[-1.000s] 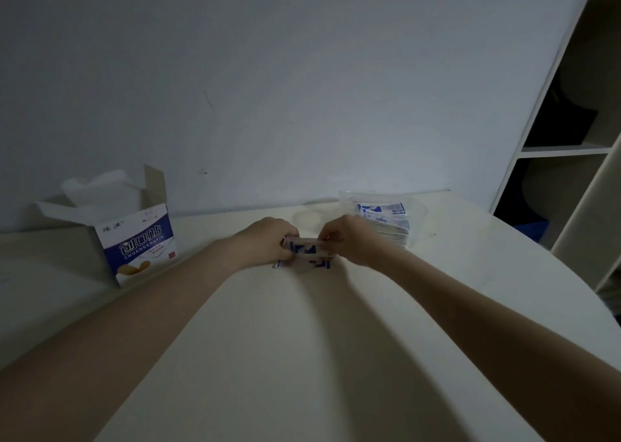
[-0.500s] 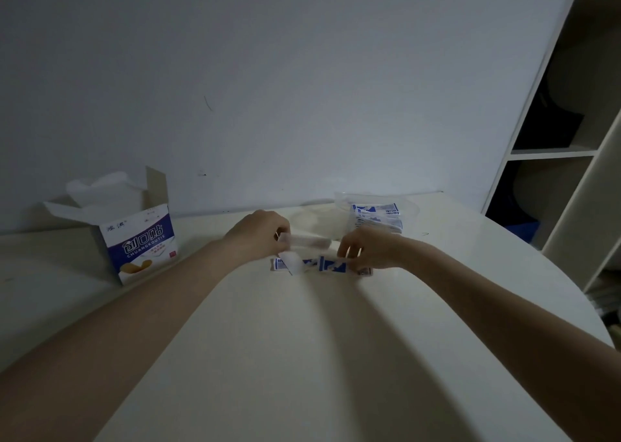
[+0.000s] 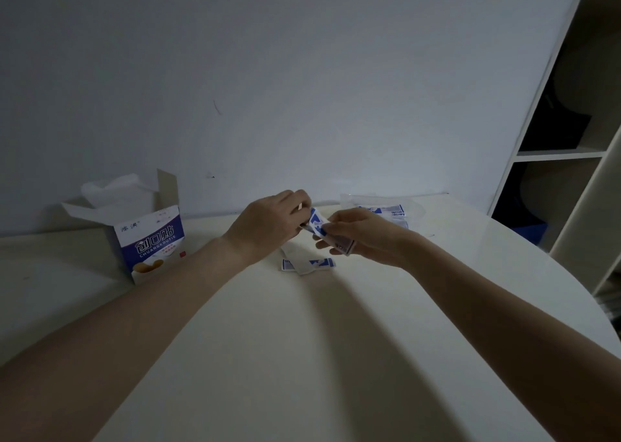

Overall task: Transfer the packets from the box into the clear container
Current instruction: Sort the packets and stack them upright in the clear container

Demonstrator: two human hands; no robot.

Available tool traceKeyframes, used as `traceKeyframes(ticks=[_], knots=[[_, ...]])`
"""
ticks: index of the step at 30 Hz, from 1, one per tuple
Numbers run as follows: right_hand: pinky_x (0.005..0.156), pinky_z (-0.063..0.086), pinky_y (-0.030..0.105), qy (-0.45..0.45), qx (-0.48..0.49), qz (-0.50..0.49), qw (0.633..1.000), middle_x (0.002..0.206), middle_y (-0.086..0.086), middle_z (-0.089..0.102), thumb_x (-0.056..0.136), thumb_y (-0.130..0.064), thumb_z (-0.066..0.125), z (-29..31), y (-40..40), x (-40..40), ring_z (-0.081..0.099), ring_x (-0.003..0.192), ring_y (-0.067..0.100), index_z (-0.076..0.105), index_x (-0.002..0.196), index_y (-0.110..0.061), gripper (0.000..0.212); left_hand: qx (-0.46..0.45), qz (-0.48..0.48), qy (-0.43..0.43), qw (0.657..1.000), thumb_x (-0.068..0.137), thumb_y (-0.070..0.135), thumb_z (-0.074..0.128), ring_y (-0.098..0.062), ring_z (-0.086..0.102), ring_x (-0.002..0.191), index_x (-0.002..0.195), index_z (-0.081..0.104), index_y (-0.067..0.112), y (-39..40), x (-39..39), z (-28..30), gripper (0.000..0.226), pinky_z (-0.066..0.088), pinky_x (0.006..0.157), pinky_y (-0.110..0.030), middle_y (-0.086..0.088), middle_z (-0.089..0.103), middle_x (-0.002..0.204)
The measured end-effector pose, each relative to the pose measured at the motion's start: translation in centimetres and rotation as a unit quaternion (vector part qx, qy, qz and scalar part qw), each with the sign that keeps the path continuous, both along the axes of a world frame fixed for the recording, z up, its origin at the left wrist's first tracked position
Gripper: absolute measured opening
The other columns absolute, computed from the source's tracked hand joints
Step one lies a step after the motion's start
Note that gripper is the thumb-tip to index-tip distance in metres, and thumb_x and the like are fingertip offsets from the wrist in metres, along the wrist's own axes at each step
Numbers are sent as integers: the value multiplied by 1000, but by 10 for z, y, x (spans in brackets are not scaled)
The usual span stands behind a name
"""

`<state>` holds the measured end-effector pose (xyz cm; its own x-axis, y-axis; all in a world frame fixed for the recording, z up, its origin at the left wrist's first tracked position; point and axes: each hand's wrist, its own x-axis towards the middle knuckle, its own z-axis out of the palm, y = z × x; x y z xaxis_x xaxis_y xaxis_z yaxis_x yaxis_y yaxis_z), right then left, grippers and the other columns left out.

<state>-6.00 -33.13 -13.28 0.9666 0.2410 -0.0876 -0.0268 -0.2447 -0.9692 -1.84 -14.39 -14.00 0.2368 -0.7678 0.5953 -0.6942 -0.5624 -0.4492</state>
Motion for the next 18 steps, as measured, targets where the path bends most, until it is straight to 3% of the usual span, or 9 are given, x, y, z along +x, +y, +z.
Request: traceKeyframes(ticks=[3, 5, 7, 8, 10, 13, 15, 18], knots=[[51, 45, 18, -32, 11, -43, 999, 68, 10, 62, 88, -4, 58, 3, -2, 1, 60, 60, 15, 56, 72, -8, 17, -9, 39, 34, 999, 55, 14, 85, -15, 61, 64, 82, 65, 12, -4, 2, 0, 34, 41, 44, -20, -1, 65, 85], [55, 45, 19, -96, -106, -89, 986, 70, 9, 62, 84, -2, 63, 3, -6, 4, 57, 63, 16, 56, 73, -9, 15, 14, 115, 180, 977, 73, 19, 72, -18, 58, 98, 106, 60, 23, -4, 14, -9, 36, 50, 71, -24, 4, 59, 109], [66, 47, 24, -135, -243, -91, 956, 80, 6, 63, 84, -5, 64, 3, -10, 4, 57, 74, 17, 63, 88, -10, 6, 101, 164, 336, 922, 78, 25, 52, -25, 49, 115, 102, 50, 46, -3, 27, -24, 33, 46, 93, -38, 14, 50, 109], [66, 46, 22, -145, -295, -82, 941, 83, 3, 63, 85, -9, 62, 1, -12, 4, 57, 77, 16, 66, 98, -10, 13, 132, 174, 382, 898, 76, 26, 45, -27, 49, 115, 96, 49, 46, -4, 30, -27, 29, 45, 93, -41, 16, 46, 99], [53, 40, 10, -158, -351, -71, 920, 77, -5, 60, 89, -17, 58, -2, -15, 1, 55, 73, 11, 68, 103, -9, 19, 151, 199, 440, 863, 83, 25, 42, -25, 52, 108, 97, 52, 40, -7, 30, -24, 23, 44, 89, -34, 9, 45, 95], [41, 32, 2, -143, -329, -74, 930, 71, -7, 58, 90, -23, 58, -8, -14, 1, 47, 59, 1, 69, 101, -3, 25, 114, 200, 491, 840, 88, 22, 54, -13, 45, 92, 107, 55, 24, -11, 27, -15, 20, 34, 77, -23, 3, 49, 104], [46, 34, 3, -115, -342, -53, 931, 87, 1, 62, 87, -22, 62, -10, -6, -2, 51, 65, 5, 68, 105, -4, 26, 70, 199, 506, 836, 84, 28, 61, -13, 47, 91, 98, 56, 25, -9, 28, -12, 15, 36, 77, -25, 7, 48, 103], [67, 45, 23, -103, -429, 4, 898, 104, 10, 65, 84, -18, 64, -18, 6, 1, 60, 89, 24, 68, 104, -5, 25, 3, 200, 509, 837, 76, 26, 66, -18, 57, 86, 70, 54, 26, -6, 26, -18, 14, 46, 71, -32, 5, 56, 91]])
